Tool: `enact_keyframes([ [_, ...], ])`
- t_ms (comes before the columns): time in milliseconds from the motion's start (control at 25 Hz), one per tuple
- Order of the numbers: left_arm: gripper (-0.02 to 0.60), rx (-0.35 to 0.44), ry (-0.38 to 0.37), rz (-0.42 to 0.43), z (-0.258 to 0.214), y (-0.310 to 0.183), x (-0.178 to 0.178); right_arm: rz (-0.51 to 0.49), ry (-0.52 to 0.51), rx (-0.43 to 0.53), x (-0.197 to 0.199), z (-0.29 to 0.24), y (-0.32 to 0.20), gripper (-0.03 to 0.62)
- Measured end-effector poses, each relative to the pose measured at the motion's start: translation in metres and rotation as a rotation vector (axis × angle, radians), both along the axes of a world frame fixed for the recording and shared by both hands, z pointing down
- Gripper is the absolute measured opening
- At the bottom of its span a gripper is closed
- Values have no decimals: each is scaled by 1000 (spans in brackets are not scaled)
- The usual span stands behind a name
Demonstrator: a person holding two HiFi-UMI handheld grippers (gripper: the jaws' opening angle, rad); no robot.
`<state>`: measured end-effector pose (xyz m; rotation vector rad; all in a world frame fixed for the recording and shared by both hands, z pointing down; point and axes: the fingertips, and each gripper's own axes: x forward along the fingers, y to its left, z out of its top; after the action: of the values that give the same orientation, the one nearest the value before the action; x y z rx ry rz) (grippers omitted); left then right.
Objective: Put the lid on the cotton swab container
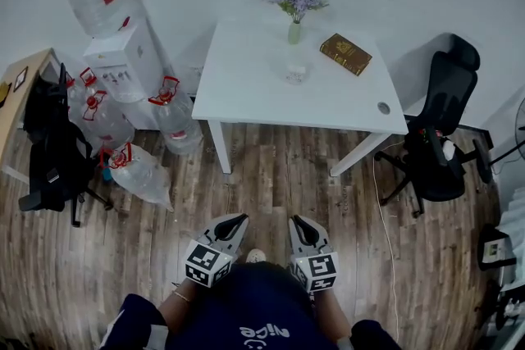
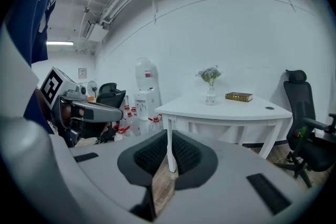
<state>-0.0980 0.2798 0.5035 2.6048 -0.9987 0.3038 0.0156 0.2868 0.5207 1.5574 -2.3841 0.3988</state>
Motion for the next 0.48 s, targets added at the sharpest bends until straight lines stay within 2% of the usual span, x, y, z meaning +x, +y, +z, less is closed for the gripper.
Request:
enact_keyframes([
  [240,23,-16,21,-28,9,-9,8,-10,-19,-4,4,2,-6,57],
  [480,23,-27,16,12,17,-41,15,13,-16,-32,1,13,-21,57],
])
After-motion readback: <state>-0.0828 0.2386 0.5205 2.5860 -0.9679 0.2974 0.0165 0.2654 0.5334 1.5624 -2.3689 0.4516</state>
